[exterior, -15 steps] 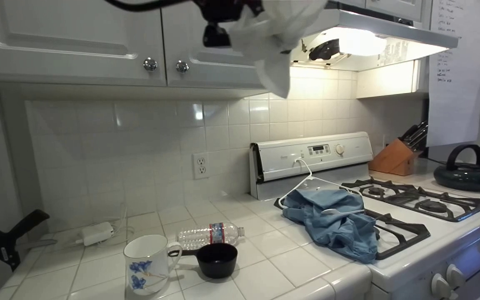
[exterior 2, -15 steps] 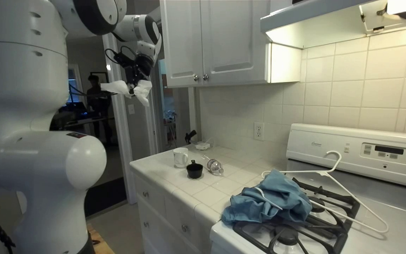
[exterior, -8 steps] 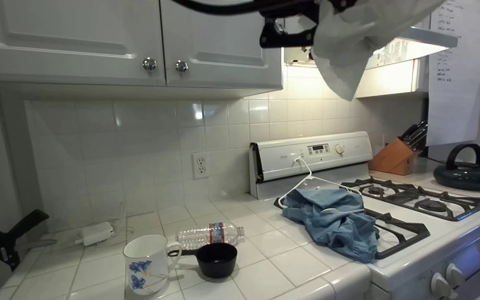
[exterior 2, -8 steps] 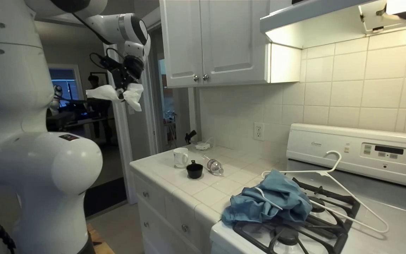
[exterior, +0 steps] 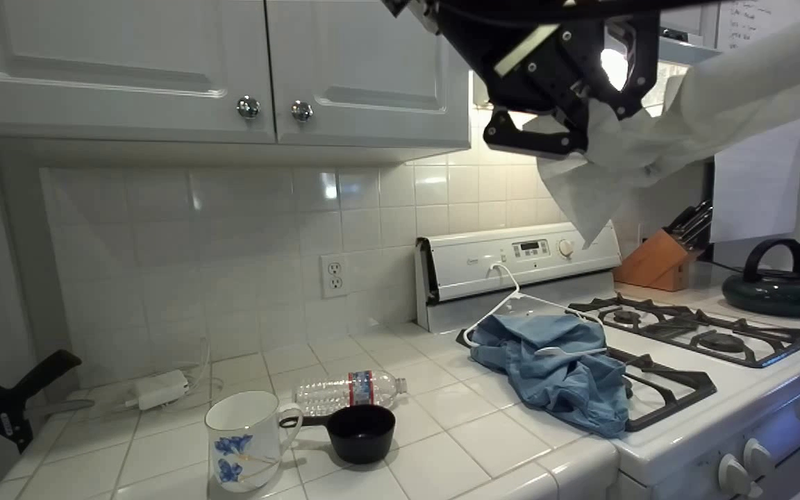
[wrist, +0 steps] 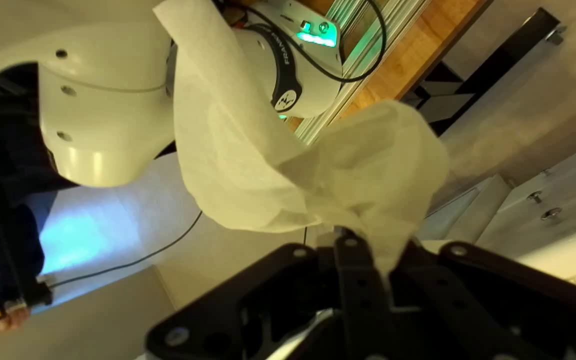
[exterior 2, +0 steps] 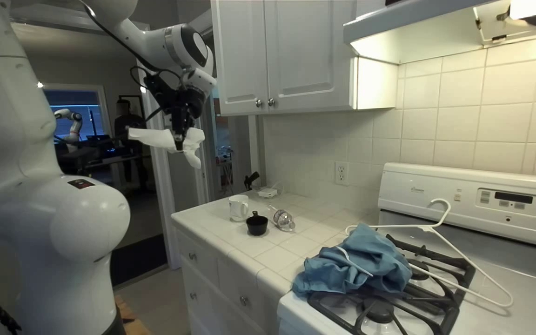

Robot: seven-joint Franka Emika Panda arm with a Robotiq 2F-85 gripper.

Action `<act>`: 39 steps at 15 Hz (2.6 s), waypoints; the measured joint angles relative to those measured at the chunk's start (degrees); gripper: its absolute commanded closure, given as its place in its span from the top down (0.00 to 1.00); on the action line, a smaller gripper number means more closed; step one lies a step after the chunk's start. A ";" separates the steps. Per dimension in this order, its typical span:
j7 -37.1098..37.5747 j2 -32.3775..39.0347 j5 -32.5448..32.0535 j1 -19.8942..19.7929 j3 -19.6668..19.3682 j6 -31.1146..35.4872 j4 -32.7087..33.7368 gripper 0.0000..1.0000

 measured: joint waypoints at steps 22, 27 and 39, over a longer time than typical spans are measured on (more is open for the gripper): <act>-50.70 0.56 -8.84 -13.27 -6.97 34.86 -12.11 0.01; -57.60 1.88 -7.38 -16.26 -9.37 35.84 -14.90 0.04; -58.87 8.09 -14.59 -16.32 -8.27 48.49 -14.85 0.01</act>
